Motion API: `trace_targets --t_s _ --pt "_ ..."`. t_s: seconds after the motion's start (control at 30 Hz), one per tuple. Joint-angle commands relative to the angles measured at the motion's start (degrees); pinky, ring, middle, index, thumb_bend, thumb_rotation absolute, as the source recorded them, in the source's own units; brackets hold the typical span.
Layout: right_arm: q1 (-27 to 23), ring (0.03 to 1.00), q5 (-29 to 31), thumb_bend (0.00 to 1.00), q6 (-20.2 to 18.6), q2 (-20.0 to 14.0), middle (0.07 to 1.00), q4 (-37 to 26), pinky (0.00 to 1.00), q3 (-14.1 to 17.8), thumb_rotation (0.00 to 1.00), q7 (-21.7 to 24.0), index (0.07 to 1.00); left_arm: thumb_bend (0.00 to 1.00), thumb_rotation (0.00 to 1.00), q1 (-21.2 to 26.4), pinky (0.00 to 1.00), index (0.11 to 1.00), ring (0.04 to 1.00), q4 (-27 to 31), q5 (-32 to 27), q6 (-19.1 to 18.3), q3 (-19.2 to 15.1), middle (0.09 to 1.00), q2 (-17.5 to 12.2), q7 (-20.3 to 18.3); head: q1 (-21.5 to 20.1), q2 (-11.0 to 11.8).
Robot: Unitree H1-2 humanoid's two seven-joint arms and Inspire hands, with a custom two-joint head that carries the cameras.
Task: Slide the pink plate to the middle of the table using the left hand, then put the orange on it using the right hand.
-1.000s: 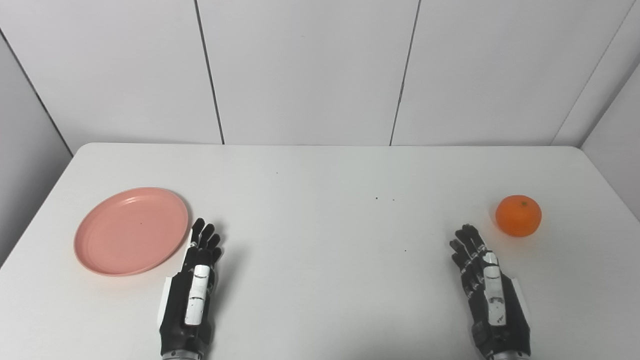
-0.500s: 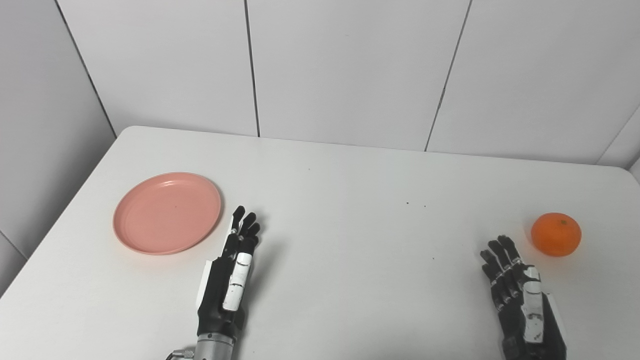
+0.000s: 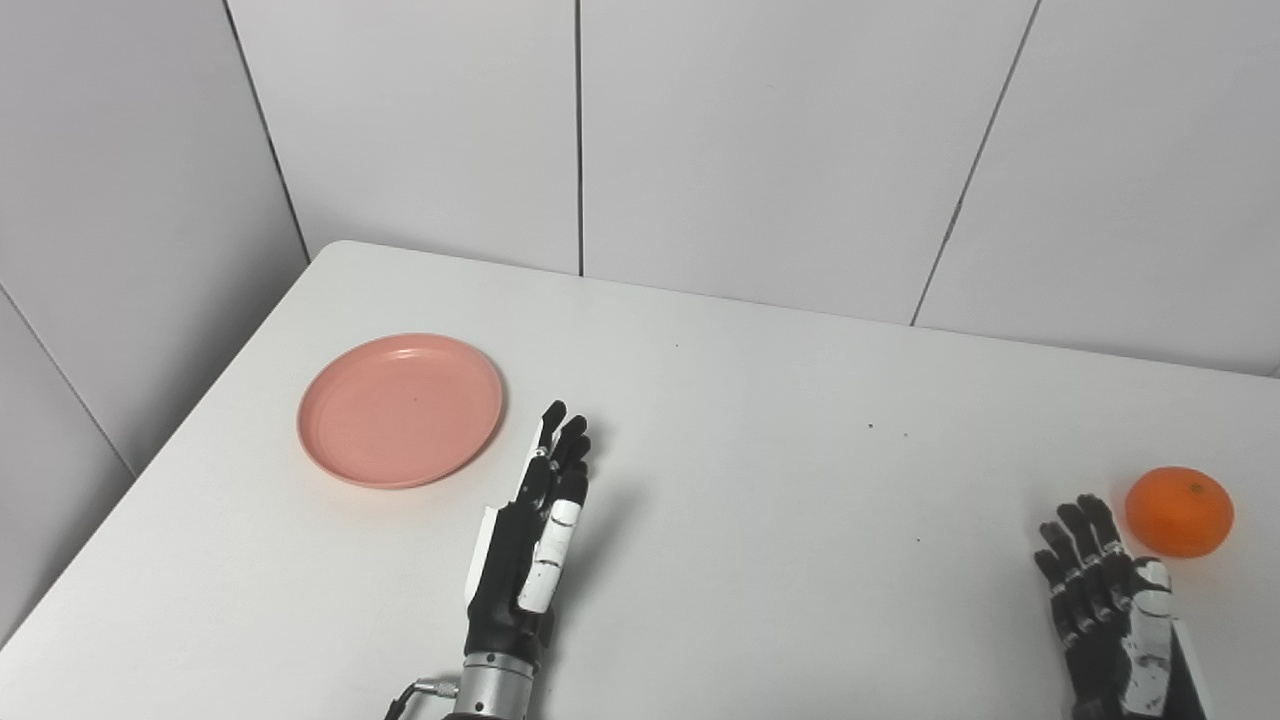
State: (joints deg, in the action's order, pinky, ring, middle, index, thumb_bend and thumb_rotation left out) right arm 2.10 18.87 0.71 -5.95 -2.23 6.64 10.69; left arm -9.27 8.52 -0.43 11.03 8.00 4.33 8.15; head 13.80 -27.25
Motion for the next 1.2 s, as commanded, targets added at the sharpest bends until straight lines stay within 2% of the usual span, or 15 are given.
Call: trace_targets --t_s 0.0,0.13,0.4,0.57,0.7,0.83,0.93,0.97,1.0,1.17 --pt "2.9 0.983 0.0 0.79 1.3 0.0 0.977 5.7 1.00 0.1 0.99 1.0 0.973 0.62 0.86 -6.8 0.96 0.952 0.949 -4.9 0.0 0.9 -0.2 0.954 2.5 0.6 -0.2 0.0" --pt "3.0 0.970 -0.8 0.79 1.6 0.3 0.967 5.6 1.00 -0.3 0.99 0.6 0.967 0.60 0.83 -6.8 0.96 0.967 0.958 -5.2 -2.3 1.8 -0.6 0.964 2.2 -0.5 -0.6 0.1" --pt "3.1 0.954 -2.2 0.77 0.9 1.2 0.955 4.5 1.00 -1.6 1.00 0.2 0.960 0.69 0.80 -6.3 0.94 0.924 0.931 -4.7 -5.5 0.9 -1.3 0.938 0.6 -1.6 -1.4 0.5" --pt "3.1 0.944 -2.9 0.76 1.4 1.8 0.949 4.2 1.00 -2.2 1.00 0.1 0.954 0.74 0.79 -4.7 0.92 0.899 0.914 -2.1 -7.5 -1.9 -2.5 0.918 -0.4 -2.2 -2.0 1.0" --pt "3.0 0.941 -3.1 0.75 2.0 2.4 0.943 4.5 1.00 -2.3 0.98 0.2 0.945 0.83 0.76 -2.7 0.89 0.885 0.893 0.1 -9.7 -4.4 -3.7 0.899 -0.9 -2.7 -2.1 1.4" --pt "2.9 0.932 -3.6 0.75 1.9 2.9 0.936 4.3 0.99 -2.5 0.98 -0.1 0.937 0.84 0.78 -0.3 0.87 0.884 0.860 4.1 -11.4 -8.5 -4.4 0.876 -1.8 -3.5 -2.4 1.5" --pt "2.7 0.930 -3.7 0.75 1.9 3.1 0.935 4.5 0.98 -2.5 0.98 0.0 0.934 0.84 0.81 1.5 0.83 0.867 0.835 6.4 -12.0 -9.4 -5.2 0.853 -2.5 -5.0 -2.5 1.7" --pt "2.6 0.926 -3.7 0.76 1.9 3.2 0.931 4.7 0.97 -2.5 0.97 0.1 0.927 0.90 0.80 2.1 0.81 0.842 0.827 7.1 -12.3 -9.8 -5.6 0.839 -2.5 -5.3 -2.5 1.7" --pt "2.5 0.923 -3.7 0.77 2.0 3.2 0.930 4.9 0.97 -2.5 0.96 0.1 0.924 0.91 0.80 3.1 0.80 0.829 0.823 8.1 -12.8 -10.4 -6.1 0.832 -2.6 -5.7 -2.5 1.9" --pt "2.0 0.923 -4.1 0.76 2.8 3.5 0.931 5.8 0.97 -2.6 0.96 0.1 0.928 0.91 0.81 7.2 0.78 0.798 0.813 11.9 -13.5 -13.2 -7.7 0.823 -3.4 -6.6 -2.5 2.5"
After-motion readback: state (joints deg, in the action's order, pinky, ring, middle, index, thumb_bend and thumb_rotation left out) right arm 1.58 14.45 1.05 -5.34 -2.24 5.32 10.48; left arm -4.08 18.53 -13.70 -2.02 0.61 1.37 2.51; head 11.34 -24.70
